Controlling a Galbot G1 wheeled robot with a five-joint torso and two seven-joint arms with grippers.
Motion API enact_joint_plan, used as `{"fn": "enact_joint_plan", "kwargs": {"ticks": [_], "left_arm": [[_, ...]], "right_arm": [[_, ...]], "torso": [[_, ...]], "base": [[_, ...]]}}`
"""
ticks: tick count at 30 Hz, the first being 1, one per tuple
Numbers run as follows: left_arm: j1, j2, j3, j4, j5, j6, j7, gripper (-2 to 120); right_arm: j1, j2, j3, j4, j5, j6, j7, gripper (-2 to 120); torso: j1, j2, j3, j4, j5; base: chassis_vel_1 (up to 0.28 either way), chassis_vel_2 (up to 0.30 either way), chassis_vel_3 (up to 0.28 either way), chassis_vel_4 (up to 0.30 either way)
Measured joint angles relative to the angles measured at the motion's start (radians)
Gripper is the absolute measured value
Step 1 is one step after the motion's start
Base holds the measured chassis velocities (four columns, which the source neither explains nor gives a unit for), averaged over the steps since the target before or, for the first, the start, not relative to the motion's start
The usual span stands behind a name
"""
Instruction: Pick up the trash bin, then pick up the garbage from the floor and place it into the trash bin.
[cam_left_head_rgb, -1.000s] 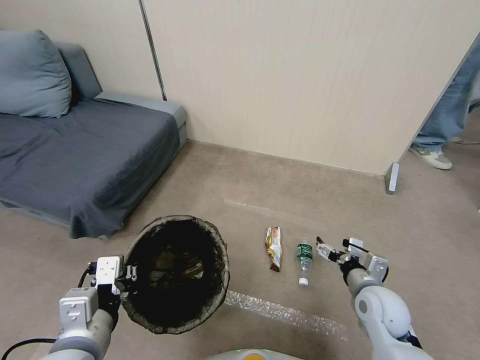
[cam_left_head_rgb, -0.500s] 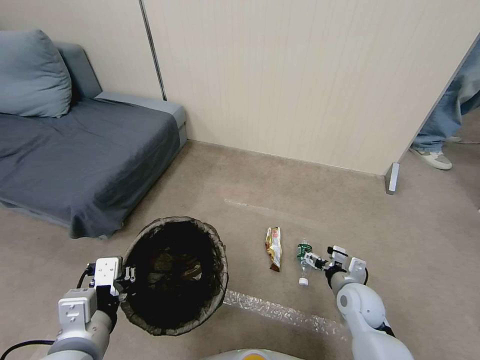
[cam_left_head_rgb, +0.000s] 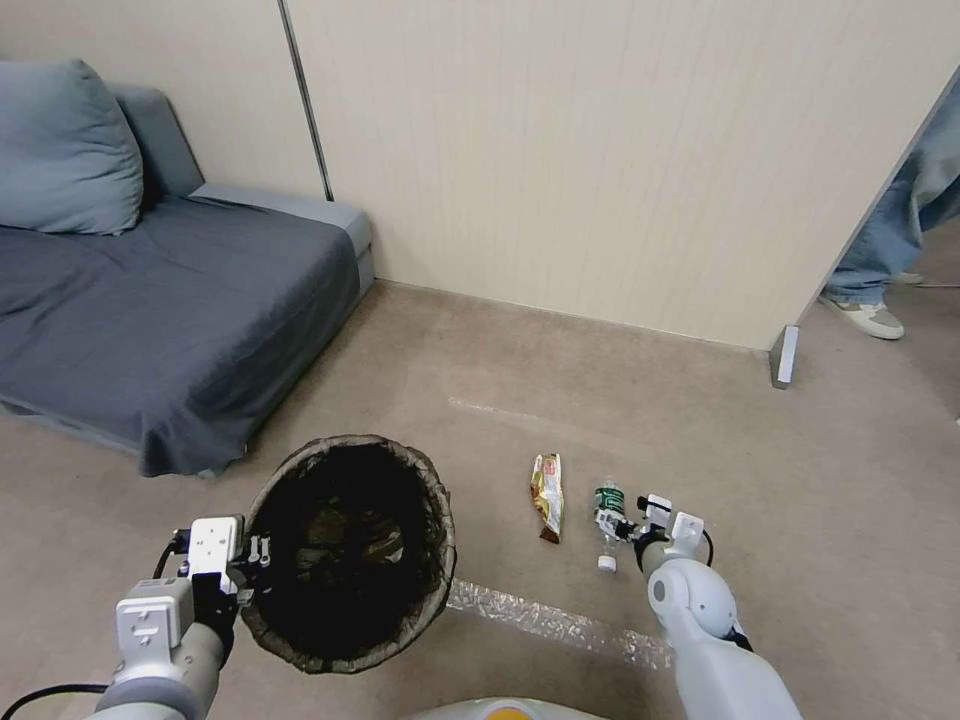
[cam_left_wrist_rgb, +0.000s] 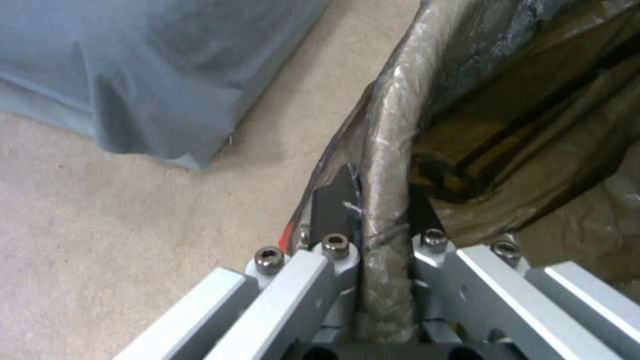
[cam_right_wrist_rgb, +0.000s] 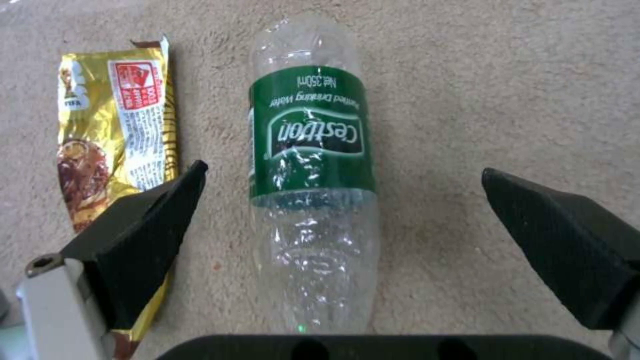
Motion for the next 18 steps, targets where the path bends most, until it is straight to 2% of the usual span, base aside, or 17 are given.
{"fn": "enact_joint_plan", "kwargs": {"ticks": [11, 18], "left_arm": [[0.001, 0.0, -0.001, 0.0, 0.002, 0.001, 0.002, 1], [-0.001, 0.0, 0.0, 0.0, 0.003, 0.002, 0.004, 1]], "right_arm": [[0.04, 0.023, -0.001, -0.077, -0.02, 0.018, -0.004, 100], [0.054, 0.028, 0.004, -0.125, -0.02, 0.028, -0.008, 76]], "torso": [[0.0, 0.0, 0.0, 0.0, 0.0], [0.0, 0.0, 0.0, 0.0, 0.0001]], "base": [[0.0, 0.0, 0.0, 0.0], [0.0, 0.0, 0.0, 0.0]]}}
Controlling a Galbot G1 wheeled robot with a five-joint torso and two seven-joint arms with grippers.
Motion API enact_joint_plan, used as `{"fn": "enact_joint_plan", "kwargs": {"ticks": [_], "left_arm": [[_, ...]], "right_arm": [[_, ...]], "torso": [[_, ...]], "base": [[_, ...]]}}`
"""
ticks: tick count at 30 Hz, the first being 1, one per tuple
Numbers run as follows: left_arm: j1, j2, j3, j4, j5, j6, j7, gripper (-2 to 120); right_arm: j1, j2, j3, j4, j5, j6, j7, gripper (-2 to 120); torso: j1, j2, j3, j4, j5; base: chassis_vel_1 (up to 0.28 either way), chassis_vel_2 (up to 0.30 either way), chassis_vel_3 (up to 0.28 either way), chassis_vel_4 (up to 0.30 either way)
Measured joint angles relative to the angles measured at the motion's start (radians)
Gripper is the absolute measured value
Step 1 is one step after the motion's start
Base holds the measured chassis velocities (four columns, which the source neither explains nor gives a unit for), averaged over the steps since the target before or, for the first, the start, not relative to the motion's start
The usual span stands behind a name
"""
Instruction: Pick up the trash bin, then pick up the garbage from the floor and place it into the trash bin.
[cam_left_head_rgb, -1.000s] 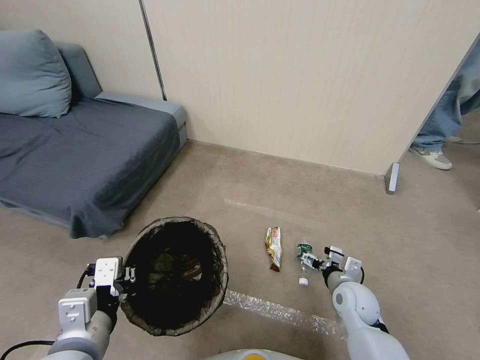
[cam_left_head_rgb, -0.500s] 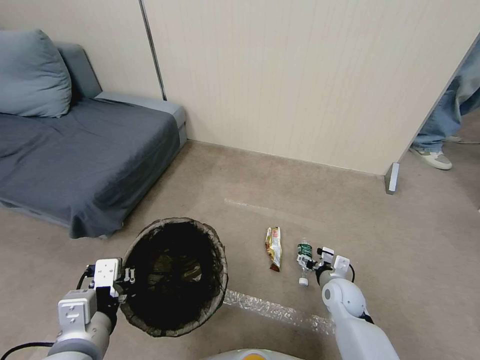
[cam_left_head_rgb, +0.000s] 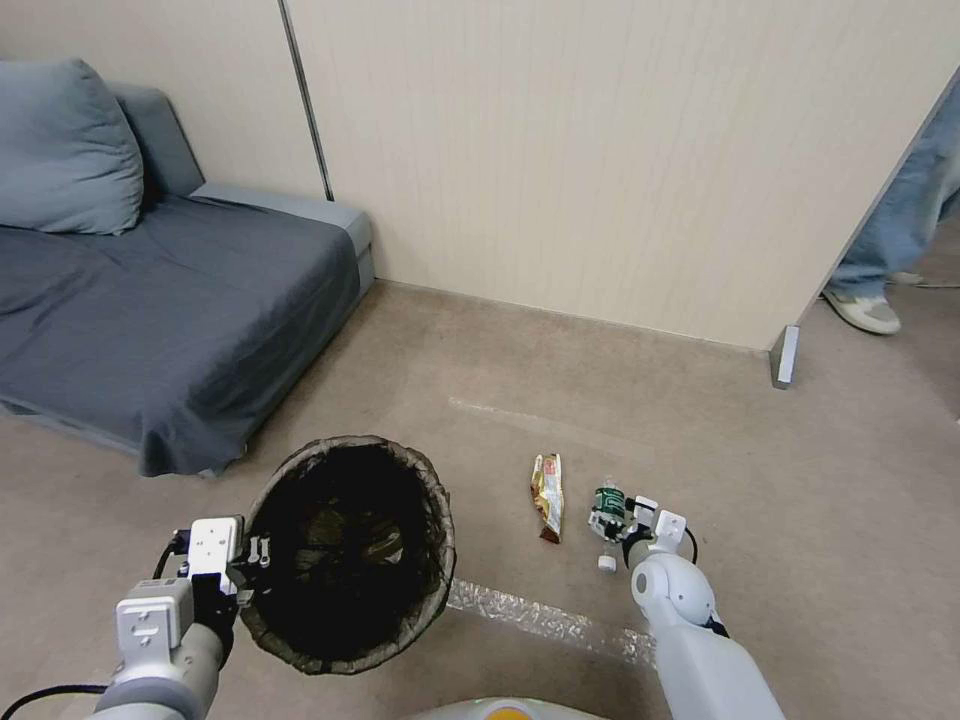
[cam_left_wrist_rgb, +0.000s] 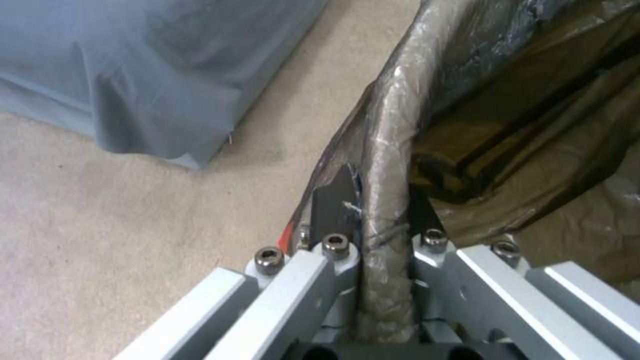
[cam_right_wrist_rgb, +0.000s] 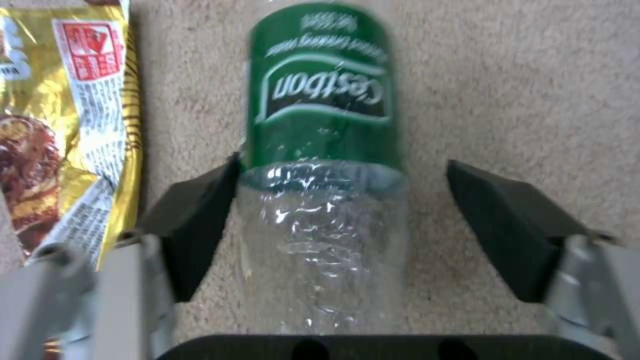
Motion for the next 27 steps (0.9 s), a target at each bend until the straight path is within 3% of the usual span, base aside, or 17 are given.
{"fn": "enact_joint_plan", "kwargs": {"ticks": [9, 16, 23, 24, 25, 27], "left_arm": [[0.0, -0.003, 0.003, 0.0, 0.002, 0.001, 0.001, 1], [0.003, -0.003, 0.004, 0.0, 0.002, 0.001, 0.002, 1], [0.002, -0.003, 0.004, 0.0, 0.003, 0.001, 0.002, 1], [0.001, -0.002, 0.005, 0.0, 0.002, 0.003, 0.002, 1], [0.001, -0.002, 0.005, 0.0, 0.002, 0.003, 0.002, 1], [-0.002, -0.001, 0.007, 0.0, 0.002, 0.005, 0.003, 1]], "right_arm": [[0.001, 0.002, 0.006, -0.016, 0.003, 0.005, -0.014, 42], [-0.005, 0.001, 0.006, -0.001, 0.004, 0.011, -0.015, 28], [-0.078, -0.044, 0.006, 0.23, 0.006, 0.008, -0.013, 23], [-0.103, -0.064, 0.008, 0.33, 0.016, -0.004, -0.016, 23], [-0.103, -0.064, 0.008, 0.33, 0.016, -0.004, -0.016, 23], [-0.133, -0.094, 0.008, 0.47, 0.041, -0.031, -0.022, 23]], "torso": [[0.0, 0.0, 0.0, -0.0001, -0.0002], [0.0, 0.0, 0.0, 0.0001, 0.0003], [0.0, 0.0, 0.0, -0.0001, 0.0003], [0.0, 0.0, 0.0, -0.0001, 0.0], [0.0, 0.0, 0.0, -0.0001, 0.0], [0.0, 0.0, 0.0, -0.0002, -0.0001]], "base": [[0.0, 0.0, 0.0, 0.0], [0.0, 0.0, 0.0, 0.0], [0.0, 0.0, 0.0, 0.0], [0.0, 0.0, 0.0, 0.0], [0.0, 0.0, 0.0, 0.0], [0.0, 0.0, 0.0, 0.0]]}}
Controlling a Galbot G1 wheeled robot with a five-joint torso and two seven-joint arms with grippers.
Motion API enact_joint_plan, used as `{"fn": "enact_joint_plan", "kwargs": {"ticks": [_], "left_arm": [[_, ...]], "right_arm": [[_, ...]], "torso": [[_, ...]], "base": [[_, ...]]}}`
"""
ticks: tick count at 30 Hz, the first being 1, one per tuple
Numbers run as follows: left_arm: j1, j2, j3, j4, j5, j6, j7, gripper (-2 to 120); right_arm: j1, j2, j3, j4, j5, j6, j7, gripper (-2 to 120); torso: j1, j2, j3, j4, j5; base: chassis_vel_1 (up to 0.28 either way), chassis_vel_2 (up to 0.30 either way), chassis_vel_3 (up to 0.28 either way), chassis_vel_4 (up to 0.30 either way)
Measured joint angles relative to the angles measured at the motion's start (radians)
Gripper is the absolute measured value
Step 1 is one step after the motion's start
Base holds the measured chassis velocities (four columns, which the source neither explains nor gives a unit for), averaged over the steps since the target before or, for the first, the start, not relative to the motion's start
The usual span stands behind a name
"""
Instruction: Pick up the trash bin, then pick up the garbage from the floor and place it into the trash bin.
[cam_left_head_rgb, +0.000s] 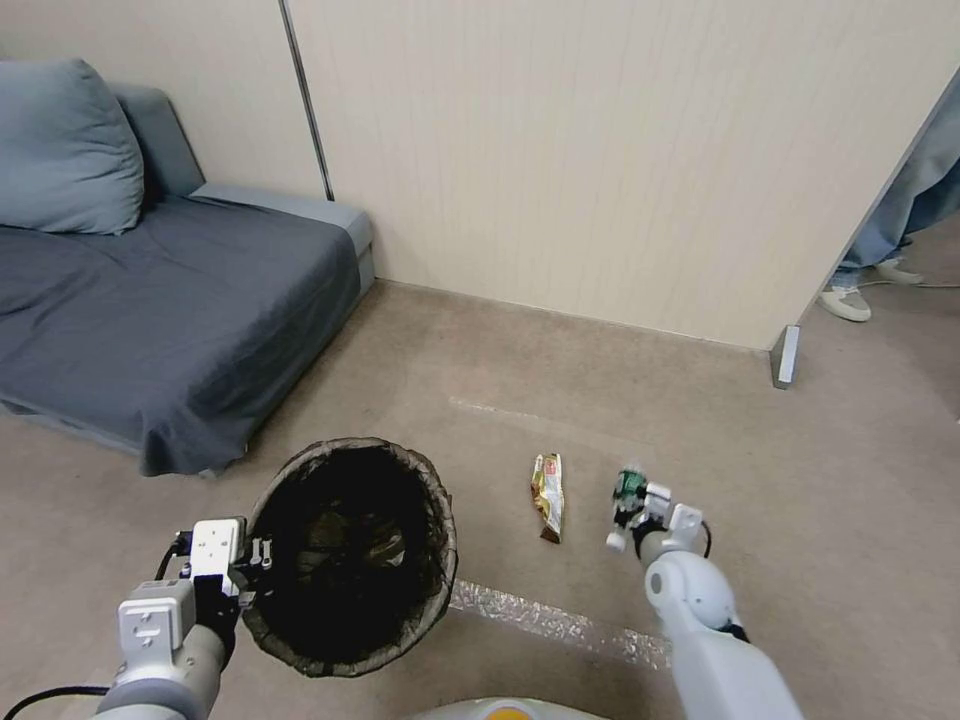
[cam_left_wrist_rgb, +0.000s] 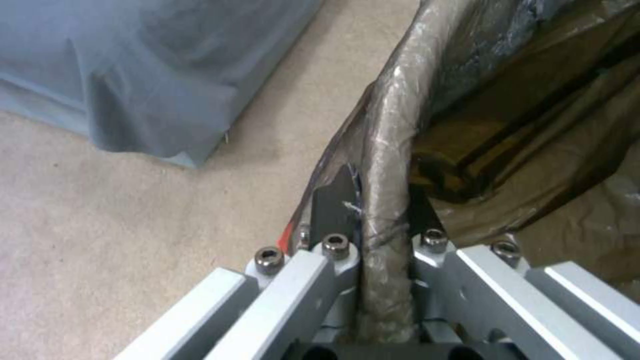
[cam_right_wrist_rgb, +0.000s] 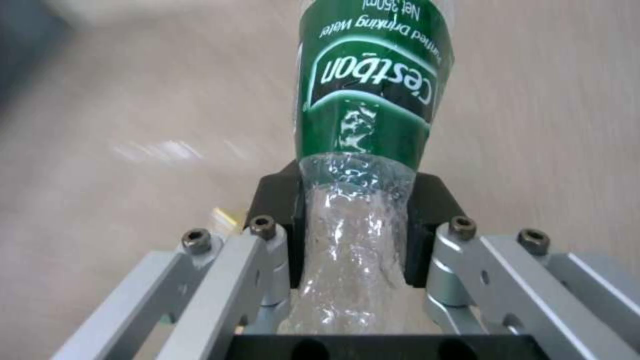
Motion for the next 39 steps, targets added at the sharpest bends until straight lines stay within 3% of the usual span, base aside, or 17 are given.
{"fn": "enact_joint_plan", "kwargs": {"ticks": [2, 3, 4, 5, 6, 11, 24, 33, 39], "left_arm": [[-0.002, 0.0, 0.001, 0.0, 0.0, 0.001, 0.0, 1], [-0.005, 0.001, 0.002, 0.0, 0.0, 0.005, 0.001, 1], [-0.005, 0.001, 0.002, 0.0, 0.0, 0.005, 0.001, 1], [-0.005, 0.002, 0.005, 0.0, 0.0, 0.01, 0.001, 1], [-0.005, 0.003, 0.007, 0.0, 0.0, 0.012, 0.001, 1], [-0.007, 0.008, 0.01, 0.0, 0.0, 0.015, 0.001, 1], [-0.01, 0.006, 0.014, 0.0, 0.007, 0.018, 0.001, 1], [-0.016, 0.006, 0.02, 0.0, 0.011, 0.022, 0.001, 1], [-0.018, 0.006, 0.021, 0.0, 0.012, 0.023, 0.001, 1]], "right_arm": [[-0.014, -0.016, 0.0, 0.07, 0.016, -0.017, -0.005, 23], [-0.04, -0.049, -0.006, 0.226, 0.057, -0.062, -0.018, 23], [-0.04, -0.049, -0.006, 0.226, 0.057, -0.062, -0.018, 23], [-0.057, -0.075, -0.021, 0.373, 0.091, -0.099, -0.043, 23], [-0.061, -0.088, -0.041, 0.439, 0.111, -0.111, -0.051, 23], [-0.048, -0.109, -0.113, 0.532, 0.162, -0.128, -0.062, 23], [0.079, -0.142, -0.371, 0.607, 0.253, -0.159, -0.098, 23], [0.154, -0.16, -0.621, 0.583, 0.261, -0.175, -0.075, 23], [0.168, -0.154, -0.685, 0.574, 0.252, -0.2, -0.07, 23]], "torso": [[0.0, 0.0, 0.0, 0.0002, -0.0001], [0.0, 0.0, 0.0, 0.0, 0.0004], [0.0, 0.0, 0.0, 0.0, 0.0004], [0.0, 0.0, 0.0, 0.0002, -0.0001], [0.0, 0.0, 0.0, 0.0002, 0.0], [0.0, 0.0, 0.0, 0.0001, 0.0001], [0.0, 0.0, 0.0, 0.0002, 0.0], [0.0, 0.0, 0.0, 0.0002, 0.0], [0.0, 0.0, 0.0, 0.0002, 0.0002]], "base": [[0.0, 0.0, 0.0, 0.0], [0.0, 0.0, 0.0, 0.0], [0.0, 0.0, 0.0, 0.0], [0.0, 0.0, 0.0, 0.0], [0.0, 0.0, 0.0, 0.0], [0.0, 0.0, 0.0, 0.0], [0.0, 0.0, 0.0, 0.0], [0.0, 0.0, 0.0, 0.0], [0.0, 0.0, 0.0, 0.0]]}}
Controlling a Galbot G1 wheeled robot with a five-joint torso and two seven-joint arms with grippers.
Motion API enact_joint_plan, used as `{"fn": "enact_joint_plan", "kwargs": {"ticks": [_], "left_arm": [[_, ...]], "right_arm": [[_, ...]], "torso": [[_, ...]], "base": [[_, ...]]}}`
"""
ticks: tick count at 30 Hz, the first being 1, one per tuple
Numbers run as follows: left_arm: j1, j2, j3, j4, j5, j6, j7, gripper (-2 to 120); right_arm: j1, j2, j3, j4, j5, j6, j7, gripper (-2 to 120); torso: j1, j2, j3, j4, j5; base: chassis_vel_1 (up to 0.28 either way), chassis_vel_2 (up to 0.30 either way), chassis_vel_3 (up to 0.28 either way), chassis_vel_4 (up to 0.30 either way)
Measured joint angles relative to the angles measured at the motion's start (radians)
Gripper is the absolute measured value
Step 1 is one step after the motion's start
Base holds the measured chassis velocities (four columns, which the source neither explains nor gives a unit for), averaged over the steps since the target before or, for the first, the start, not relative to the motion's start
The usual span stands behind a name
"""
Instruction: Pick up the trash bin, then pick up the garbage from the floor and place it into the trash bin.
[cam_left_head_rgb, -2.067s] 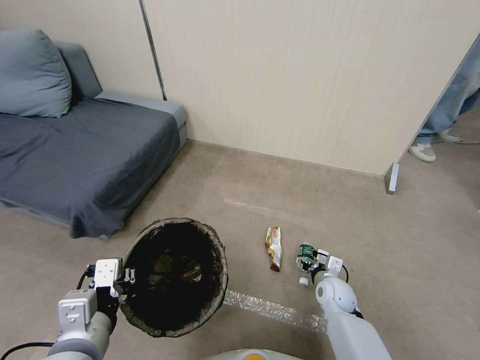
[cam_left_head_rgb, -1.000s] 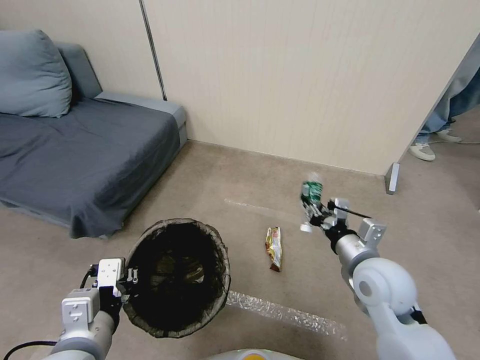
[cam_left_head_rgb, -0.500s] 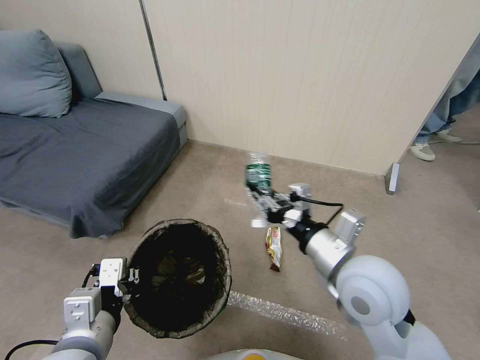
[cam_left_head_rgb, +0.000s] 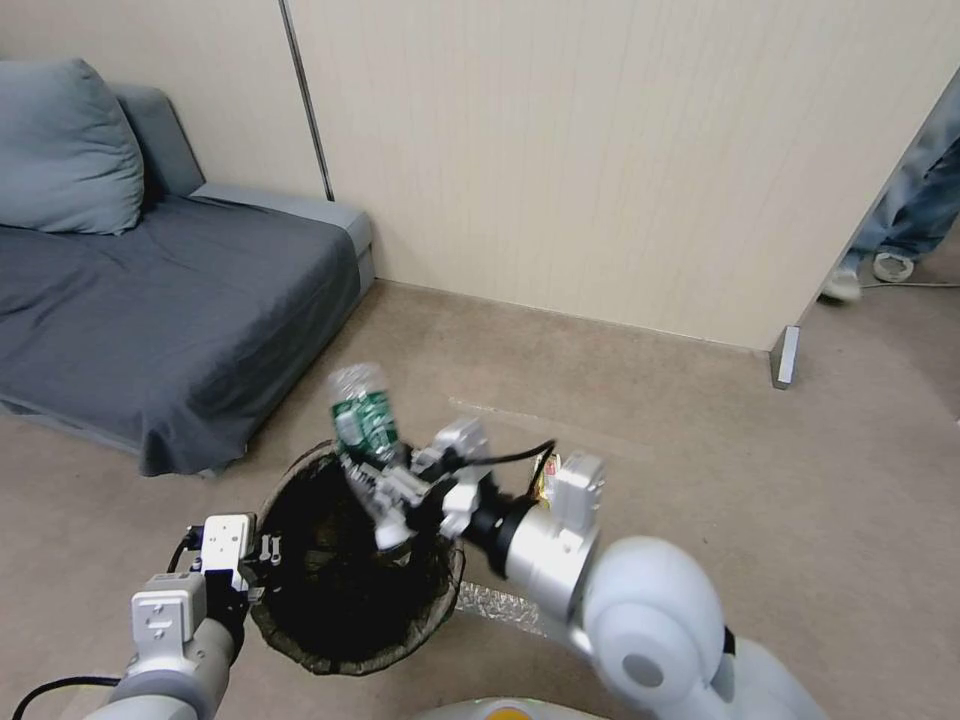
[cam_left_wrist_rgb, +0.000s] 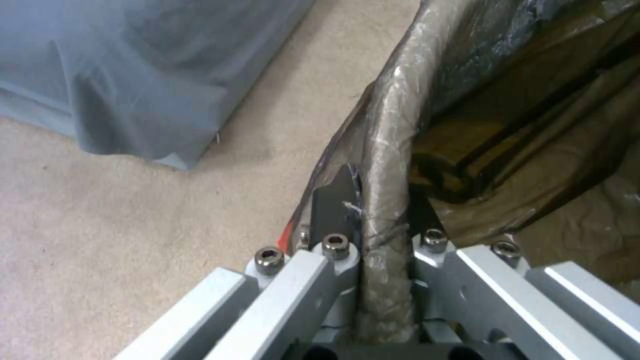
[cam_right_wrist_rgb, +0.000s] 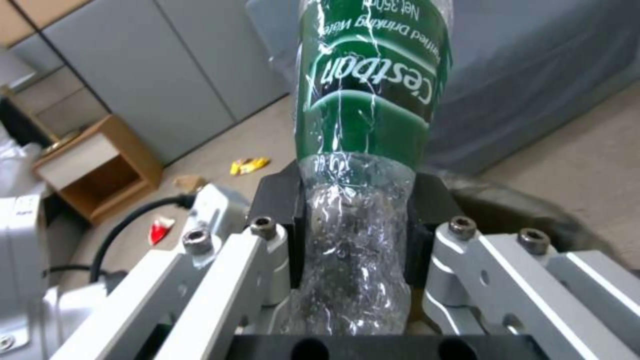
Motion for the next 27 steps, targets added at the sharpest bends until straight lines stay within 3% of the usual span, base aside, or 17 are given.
{"fn": "enact_joint_plan", "kwargs": {"ticks": [6, 12, 21, 23, 27], "left_arm": [[-0.001, -0.001, 0.002, 0.0, 0.0, 0.0, 0.0, 1], [-0.002, -0.002, 0.002, 0.0, -0.001, 0.002, 0.002, 1], [-0.003, -0.003, 0.003, 0.0, 0.002, 0.003, 0.014, 1], [-0.003, -0.003, 0.002, 0.0, 0.003, 0.004, 0.015, 1], [-0.003, -0.004, 0.002, 0.0, 0.003, 0.004, 0.016, 1]], "right_arm": [[0.005, -0.006, -0.028, 0.001, -0.003, -0.045, 0.012, 29], [-0.005, -0.013, -0.04, 0.002, -0.028, -0.06, 0.033, 54], [-0.008, -0.019, -0.038, 0.012, -0.033, -0.058, 0.035, 80], [-0.007, -0.034, -0.017, 0.031, -0.032, -0.053, 0.033, 93], [-0.007, -0.047, 0.001, 0.046, -0.028, -0.052, 0.031, 99]], "torso": [[0.0, 0.0, 0.0, 0.0, -0.0001], [0.0, 0.0, 0.0, 0.0, -0.0001], [0.0, 0.0, 0.0, 0.0, 0.0], [0.0, 0.0, 0.0, 0.0, 0.0], [0.0, 0.0, 0.0, 0.0, 0.0]], "base": [[0.0, 0.0, 0.0, 0.0], [0.0, 0.0, 0.0, 0.0], [0.0, 0.0, 0.0, 0.0], [0.0, 0.0, 0.0, 0.0], [0.0, 0.0, 0.0, 0.0]]}}
